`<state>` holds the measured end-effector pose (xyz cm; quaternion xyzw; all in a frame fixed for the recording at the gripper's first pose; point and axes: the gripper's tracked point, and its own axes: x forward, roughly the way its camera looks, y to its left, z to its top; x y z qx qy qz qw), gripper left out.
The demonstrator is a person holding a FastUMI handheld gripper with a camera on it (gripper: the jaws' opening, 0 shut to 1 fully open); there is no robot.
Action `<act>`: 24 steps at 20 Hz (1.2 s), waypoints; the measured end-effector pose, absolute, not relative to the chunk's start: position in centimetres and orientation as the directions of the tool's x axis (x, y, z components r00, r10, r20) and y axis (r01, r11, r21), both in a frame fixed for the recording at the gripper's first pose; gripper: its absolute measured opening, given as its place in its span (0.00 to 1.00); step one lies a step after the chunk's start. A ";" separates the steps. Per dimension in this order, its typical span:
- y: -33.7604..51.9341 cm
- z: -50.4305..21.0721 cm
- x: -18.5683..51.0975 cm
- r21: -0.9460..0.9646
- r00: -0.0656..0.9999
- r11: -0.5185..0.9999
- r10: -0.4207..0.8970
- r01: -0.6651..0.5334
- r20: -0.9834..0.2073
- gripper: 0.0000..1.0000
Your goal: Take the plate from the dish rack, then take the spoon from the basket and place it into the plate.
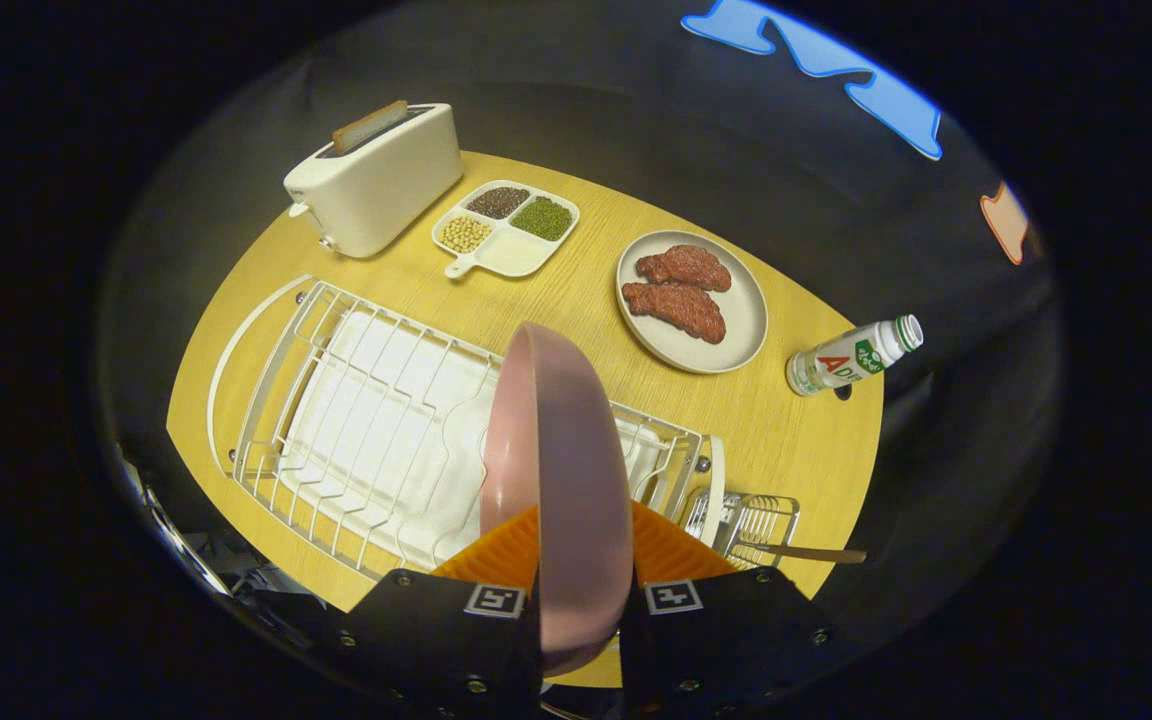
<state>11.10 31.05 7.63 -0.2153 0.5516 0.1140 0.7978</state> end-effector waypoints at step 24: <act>25.8 13.2 4.5 0.040 0.352 0.909 0.201 -0.416 -0.914 0.27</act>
